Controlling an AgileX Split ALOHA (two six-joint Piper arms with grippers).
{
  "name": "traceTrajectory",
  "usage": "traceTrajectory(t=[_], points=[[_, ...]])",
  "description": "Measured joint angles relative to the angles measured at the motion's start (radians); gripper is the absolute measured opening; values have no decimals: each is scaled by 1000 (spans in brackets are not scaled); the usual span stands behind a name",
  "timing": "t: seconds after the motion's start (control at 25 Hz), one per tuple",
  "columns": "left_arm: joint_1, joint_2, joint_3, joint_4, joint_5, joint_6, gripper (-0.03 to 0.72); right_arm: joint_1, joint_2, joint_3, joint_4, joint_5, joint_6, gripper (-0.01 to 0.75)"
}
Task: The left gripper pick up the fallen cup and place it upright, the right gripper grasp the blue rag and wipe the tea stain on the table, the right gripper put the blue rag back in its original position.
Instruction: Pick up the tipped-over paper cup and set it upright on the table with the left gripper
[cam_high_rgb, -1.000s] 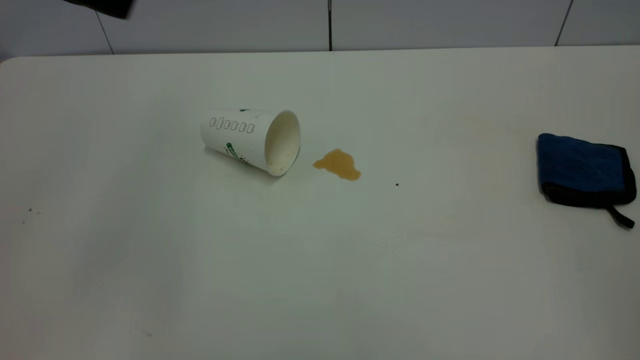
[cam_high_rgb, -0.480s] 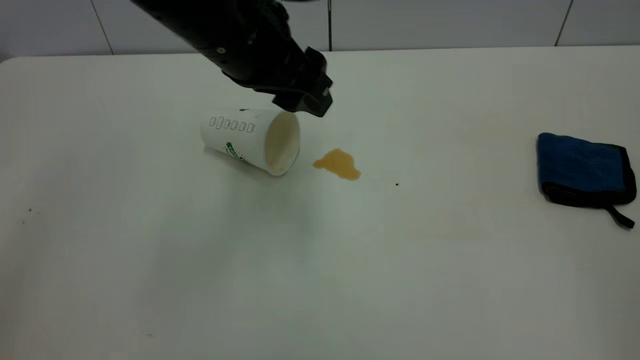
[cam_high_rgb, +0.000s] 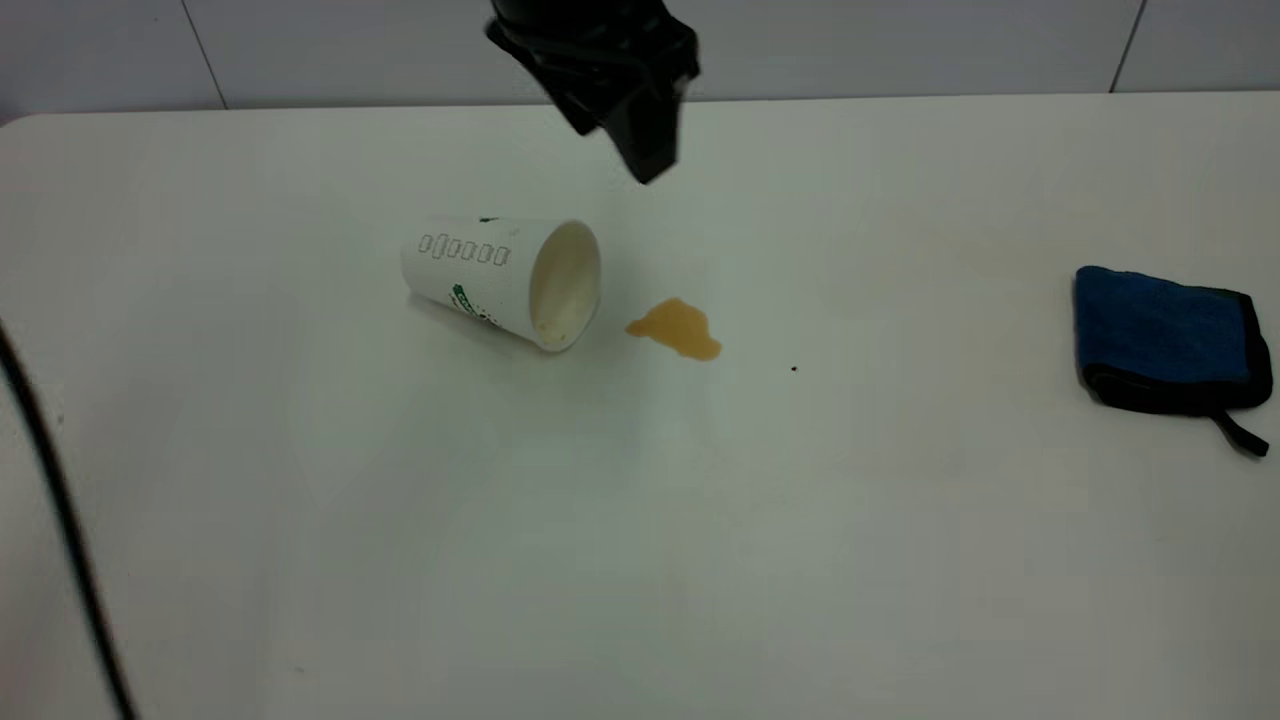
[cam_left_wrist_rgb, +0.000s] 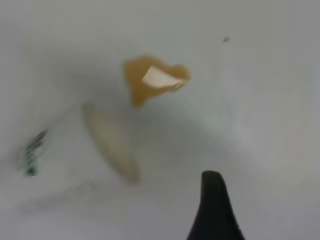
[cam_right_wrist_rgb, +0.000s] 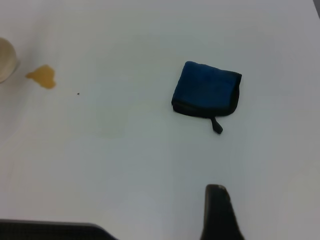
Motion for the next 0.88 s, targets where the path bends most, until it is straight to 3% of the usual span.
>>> traceTrajectory(t=[0.04,0.16,0.36,0.64,0.88], points=[[-1,15,-21,154,14,-142,563,0,0,0,0,0,0,518],[-8,61,-31,413,25,-441,554,0,0,0,0,0,0,518],[-75,161,-32,681,7,-815,551,0,0,0,0,0,0,518],[-173,262,-32,850,-33,-940,551,0,0,0,0,0,0,518],[-179,301,-34,1004,10,-1157,551,0,0,0,0,0,0,518]])
